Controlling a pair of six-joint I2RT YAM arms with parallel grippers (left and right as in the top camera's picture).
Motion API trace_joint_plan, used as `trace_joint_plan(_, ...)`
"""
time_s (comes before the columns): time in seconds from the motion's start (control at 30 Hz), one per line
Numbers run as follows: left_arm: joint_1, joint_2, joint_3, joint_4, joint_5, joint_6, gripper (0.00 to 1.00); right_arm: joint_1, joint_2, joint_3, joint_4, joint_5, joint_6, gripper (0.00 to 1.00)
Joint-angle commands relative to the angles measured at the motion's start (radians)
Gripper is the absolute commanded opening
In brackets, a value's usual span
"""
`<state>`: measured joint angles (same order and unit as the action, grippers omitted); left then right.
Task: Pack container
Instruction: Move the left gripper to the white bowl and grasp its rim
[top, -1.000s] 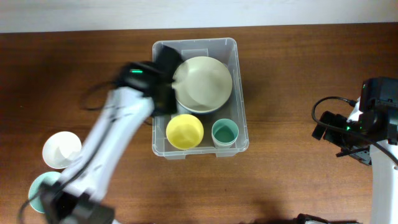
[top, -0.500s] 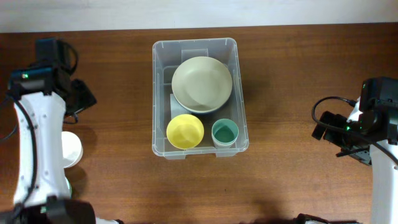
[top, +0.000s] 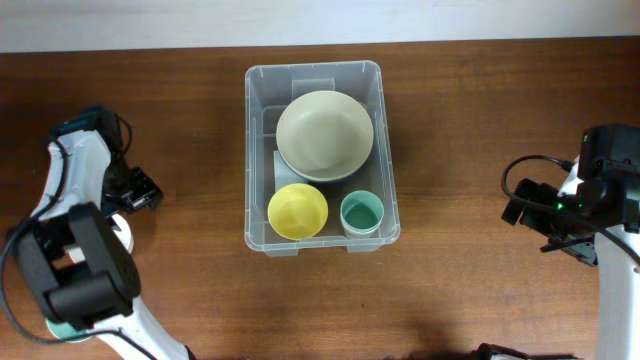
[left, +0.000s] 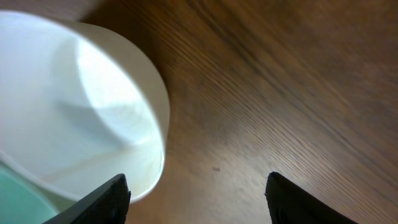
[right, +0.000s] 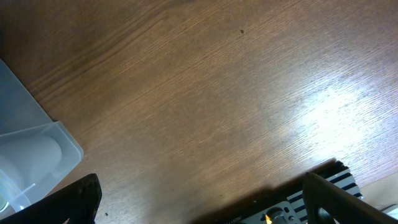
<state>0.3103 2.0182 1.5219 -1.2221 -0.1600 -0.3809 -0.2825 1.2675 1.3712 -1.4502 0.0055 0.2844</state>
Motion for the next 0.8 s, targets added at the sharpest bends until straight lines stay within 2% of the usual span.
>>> trace_joint_plan(0.0,0.012,0.047,-0.003,0.011,0.006,0.016,0.72,0.001,0.002,-0.001,0.000,-0.002,0.000,0.99)
trace_joint_plan(0.13,0.013,0.061,-0.003,0.032,0.007,0.016,0.66,0.001,0.002,-0.001,0.001,-0.002,0.000,0.99)
trace_joint_plan(0.17,0.013,0.061,-0.003,0.037,0.007,0.016,0.62,0.001,0.002,-0.001,0.001,-0.002,0.000,0.99)
trace_joint_plan(0.3,0.013,0.061,-0.003,0.055,0.007,0.016,0.34,0.001,0.002,-0.001,0.000,-0.002,0.000,0.99)
trace_joint_plan(0.4,0.013,0.061,-0.003,0.055,0.007,0.017,0.22,0.001,0.002,-0.001,0.000,-0.002,0.000,0.99)
trace_joint_plan(0.77,0.013,0.061,-0.003,0.055,0.008,0.016,0.18,0.001,0.002,-0.001,0.002,-0.002,0.000,0.99)
